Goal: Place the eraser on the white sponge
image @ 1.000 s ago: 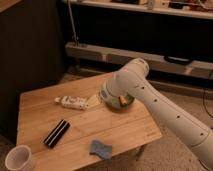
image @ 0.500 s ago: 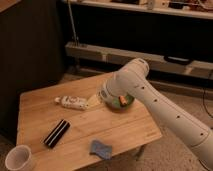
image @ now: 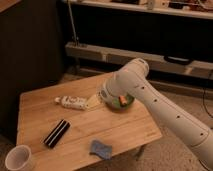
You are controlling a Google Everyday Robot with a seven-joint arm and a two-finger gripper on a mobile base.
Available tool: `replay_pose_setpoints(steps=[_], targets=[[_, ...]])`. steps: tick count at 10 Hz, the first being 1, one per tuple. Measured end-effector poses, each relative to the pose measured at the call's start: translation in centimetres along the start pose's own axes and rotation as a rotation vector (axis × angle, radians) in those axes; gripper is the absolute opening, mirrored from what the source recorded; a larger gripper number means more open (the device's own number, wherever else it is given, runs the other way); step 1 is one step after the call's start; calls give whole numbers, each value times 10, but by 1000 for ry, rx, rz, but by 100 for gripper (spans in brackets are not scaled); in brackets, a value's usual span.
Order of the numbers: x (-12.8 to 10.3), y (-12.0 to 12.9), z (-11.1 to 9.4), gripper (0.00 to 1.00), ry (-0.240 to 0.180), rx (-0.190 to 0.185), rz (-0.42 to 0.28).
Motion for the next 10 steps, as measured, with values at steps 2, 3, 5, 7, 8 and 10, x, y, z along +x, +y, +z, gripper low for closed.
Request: replay_pose_setpoints(steps=[2, 3, 5, 7, 8, 10], targets=[[0, 0, 0, 80, -1, 0, 0], [0, 0, 0, 80, -1, 0, 0], [0, 0, 0, 80, -1, 0, 1], [1, 3, 2, 80, -17, -10, 24], [6, 5, 12, 80, -57, -18, 74], [28, 0, 43, 80, -142, -6, 168]])
